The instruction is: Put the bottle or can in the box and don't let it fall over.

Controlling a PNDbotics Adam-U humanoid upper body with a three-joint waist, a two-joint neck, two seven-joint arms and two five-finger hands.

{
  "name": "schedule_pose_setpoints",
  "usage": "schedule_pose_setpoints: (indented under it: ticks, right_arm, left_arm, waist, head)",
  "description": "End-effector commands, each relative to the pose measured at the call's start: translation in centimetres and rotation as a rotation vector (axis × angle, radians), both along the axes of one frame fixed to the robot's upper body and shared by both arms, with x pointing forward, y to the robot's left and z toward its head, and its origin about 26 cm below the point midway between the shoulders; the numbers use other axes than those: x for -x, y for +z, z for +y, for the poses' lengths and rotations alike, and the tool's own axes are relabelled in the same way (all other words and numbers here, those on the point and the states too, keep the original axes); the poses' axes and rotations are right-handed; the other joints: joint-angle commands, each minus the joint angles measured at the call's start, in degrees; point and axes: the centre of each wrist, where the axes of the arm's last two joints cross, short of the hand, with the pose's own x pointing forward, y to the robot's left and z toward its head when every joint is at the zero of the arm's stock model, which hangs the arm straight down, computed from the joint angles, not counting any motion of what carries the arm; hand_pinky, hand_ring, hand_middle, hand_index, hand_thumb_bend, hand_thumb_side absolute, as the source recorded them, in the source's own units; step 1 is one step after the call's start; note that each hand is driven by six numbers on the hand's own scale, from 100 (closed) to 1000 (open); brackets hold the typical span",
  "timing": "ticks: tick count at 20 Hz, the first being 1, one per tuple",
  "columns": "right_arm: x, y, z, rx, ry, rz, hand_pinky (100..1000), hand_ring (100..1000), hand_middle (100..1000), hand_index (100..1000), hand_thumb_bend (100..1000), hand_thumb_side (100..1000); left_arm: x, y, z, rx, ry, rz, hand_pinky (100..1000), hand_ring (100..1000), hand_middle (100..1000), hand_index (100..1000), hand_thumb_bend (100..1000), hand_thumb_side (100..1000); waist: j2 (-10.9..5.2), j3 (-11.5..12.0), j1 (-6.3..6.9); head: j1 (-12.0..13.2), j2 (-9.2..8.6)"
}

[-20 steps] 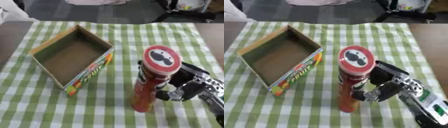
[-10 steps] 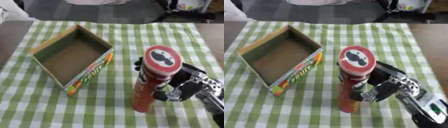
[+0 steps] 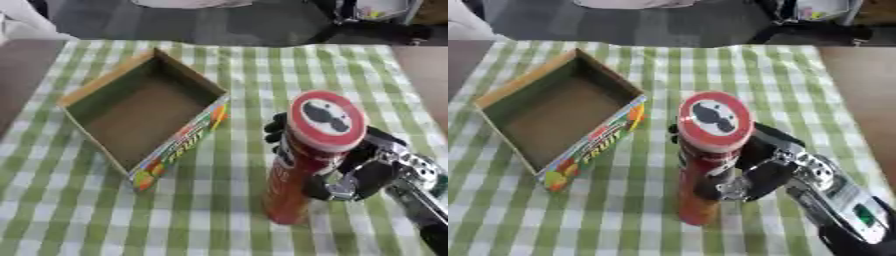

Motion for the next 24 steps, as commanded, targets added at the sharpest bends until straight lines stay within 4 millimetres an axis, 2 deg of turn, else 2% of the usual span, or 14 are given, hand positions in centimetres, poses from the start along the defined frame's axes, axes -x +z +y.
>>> schedule_pose_setpoints:
  ticks: [1, 18, 24]
  right_arm:
    - [-0.12, 0.69, 0.08, -0.01, 0.006, -0.011, 876, 875, 812, 891, 495, 100]
    - [-0.51, 0.3, 0.76, -0.013, 0.009, 0.017, 772, 733, 678, 803, 464, 100]
    - [-0.31, 0.05, 1.01, -0.026, 0.017, 0.025, 684, 640, 587, 735, 409, 100]
  left_arm:
    - [0.09, 1.27, 0.05, -0.017, -0.008, -0.031, 761, 920, 838, 880, 597, 840]
    - [0.1, 1.11, 0.06, -0.007, -0.007, -0.028, 764, 917, 826, 869, 587, 839]
    - [0.11, 1.09, 0.07, -0.002, -0.006, -0.03, 763, 916, 823, 865, 580, 840]
  waist:
    - [-0.64, 0.14, 0.13]
    - [-0.48, 0.25, 0.08]
    - [-0.39, 0.31, 0.07]
  head:
    - [-0.21, -0.84]
    - [-0.31, -1.21]
    - [-0.37, -1.36]
